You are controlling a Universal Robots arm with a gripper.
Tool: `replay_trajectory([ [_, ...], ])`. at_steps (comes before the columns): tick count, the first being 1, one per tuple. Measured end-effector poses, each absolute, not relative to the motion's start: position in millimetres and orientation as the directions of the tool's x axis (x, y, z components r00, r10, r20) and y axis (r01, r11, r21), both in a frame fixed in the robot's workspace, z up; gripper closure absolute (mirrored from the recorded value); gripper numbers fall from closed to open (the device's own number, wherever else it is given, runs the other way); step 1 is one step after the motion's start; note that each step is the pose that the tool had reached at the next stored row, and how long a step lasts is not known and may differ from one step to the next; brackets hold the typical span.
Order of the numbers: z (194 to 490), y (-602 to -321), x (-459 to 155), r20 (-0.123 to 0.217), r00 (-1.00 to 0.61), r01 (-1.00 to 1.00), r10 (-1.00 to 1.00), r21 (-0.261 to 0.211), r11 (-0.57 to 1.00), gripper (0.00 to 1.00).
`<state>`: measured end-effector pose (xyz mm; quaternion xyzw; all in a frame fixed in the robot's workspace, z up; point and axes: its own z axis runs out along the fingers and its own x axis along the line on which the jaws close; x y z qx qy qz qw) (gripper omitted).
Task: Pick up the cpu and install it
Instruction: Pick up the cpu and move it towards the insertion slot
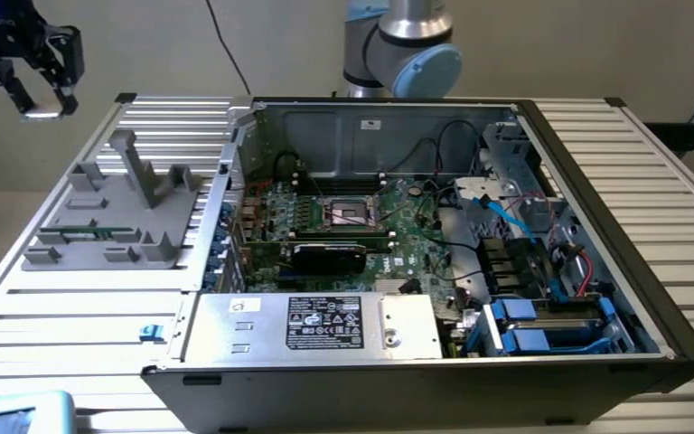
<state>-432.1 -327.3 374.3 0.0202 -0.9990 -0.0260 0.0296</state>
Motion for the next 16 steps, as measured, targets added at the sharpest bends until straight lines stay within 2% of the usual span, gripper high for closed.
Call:
replay_trajectory([
  [6, 387.6, -327.3, -412.0, 0.070, -0.997, -0.038, -0.042, 0.053, 0.998, 0.45],
  [16, 391.1, -327.3, -379.9, 0.105, -0.994, -0.036, -0.042, 0.055, 0.998, 0.45],
])
